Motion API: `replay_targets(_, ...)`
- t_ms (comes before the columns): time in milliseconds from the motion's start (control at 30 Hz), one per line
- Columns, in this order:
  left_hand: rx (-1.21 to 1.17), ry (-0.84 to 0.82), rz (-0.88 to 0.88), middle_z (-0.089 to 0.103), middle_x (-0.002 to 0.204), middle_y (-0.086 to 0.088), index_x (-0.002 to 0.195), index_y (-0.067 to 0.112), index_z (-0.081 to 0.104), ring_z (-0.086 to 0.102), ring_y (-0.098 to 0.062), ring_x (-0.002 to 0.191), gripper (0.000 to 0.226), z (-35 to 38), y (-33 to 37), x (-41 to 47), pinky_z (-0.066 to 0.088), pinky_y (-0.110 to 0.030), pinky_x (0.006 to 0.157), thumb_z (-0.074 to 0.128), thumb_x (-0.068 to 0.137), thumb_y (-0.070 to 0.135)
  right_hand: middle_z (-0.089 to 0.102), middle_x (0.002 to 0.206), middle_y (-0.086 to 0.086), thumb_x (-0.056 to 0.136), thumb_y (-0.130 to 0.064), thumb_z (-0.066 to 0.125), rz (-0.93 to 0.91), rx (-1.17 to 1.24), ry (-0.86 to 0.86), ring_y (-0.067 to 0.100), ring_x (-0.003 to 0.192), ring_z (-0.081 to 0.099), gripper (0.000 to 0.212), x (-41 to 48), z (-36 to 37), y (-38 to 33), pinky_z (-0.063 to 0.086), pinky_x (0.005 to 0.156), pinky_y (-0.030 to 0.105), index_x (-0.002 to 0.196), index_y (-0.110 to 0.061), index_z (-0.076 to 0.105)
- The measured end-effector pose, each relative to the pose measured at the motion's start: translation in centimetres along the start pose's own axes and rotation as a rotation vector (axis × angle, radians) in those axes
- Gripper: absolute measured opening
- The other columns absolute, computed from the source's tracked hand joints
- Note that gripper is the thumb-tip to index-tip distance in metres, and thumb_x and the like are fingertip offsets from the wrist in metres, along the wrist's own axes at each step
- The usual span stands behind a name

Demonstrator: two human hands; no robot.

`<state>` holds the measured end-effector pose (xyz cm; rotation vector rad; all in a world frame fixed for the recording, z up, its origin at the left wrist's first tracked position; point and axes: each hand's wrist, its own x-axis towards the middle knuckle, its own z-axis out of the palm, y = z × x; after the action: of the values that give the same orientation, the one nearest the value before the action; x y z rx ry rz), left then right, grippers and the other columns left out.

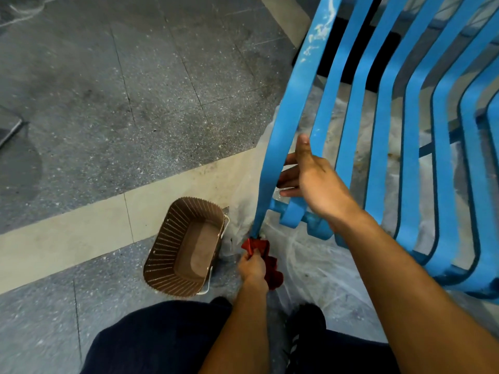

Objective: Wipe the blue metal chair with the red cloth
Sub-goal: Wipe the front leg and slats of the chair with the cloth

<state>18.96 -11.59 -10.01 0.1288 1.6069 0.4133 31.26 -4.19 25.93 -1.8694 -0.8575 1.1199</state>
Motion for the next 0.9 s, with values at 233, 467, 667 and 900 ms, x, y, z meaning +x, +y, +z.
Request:
replay_targets(233,-0.009,0.027,-0.031,0.079,0.086,-0.019,0.101,0.015,0.075,0.078,-0.038,0.078,0.025,1.3,4.8,-4.5,0.060,-0.066,0.071,0.073,0.091,0.038,0.080,0.079,0.003,0.093,-0.078,0.017,0.014,-0.031,-0.007,0.025,0.081,0.077,0.079,0.9,-0.2,0.1,0.057,0.093,0.052,0.091,-0.023,0.074)
replay_targets(467,0.060,0.024,-0.033,0.078,0.097,-0.017,0.113,0.012,0.072,0.075,-0.036,0.085,0.028,2.3,4.5,2.8,0.063,-0.057,0.079,0.065,0.092,0.029,0.079,0.075,-0.001,0.091,-0.079,0.014,0.040,-0.047,-0.030,0.023,0.081,0.077,0.081,1.1,-0.9,-0.2,0.058,0.092,0.050,0.086,-0.024,0.074)
replay_targets(667,0.001,-0.077,-0.029,0.072,0.089,-0.018,0.104,0.009,0.069,0.068,-0.032,0.078,0.014,3.3,7.3,-2.5,0.059,-0.045,0.072,0.058,0.101,0.015,0.078,0.073,-0.006,0.087,-0.084,0.013,0.030,-0.081,-0.049,0.017,0.080,0.076,0.084,1.0,-1.2,-0.3,0.057,0.092,0.048,0.078,-0.029,0.076)
replay_targets(900,-0.131,-0.080,-0.054,0.072,0.093,-0.017,0.121,0.003,0.066,0.069,-0.032,0.084,0.029,3.2,7.3,-3.4,0.056,-0.044,0.072,0.045,0.108,0.018,0.078,0.076,-0.008,0.085,-0.085,0.009,-0.004,-0.151,-0.058,0.015,0.087,0.074,0.083,0.7,-1.3,-1.0,0.055,0.093,0.045,0.076,-0.036,0.076)
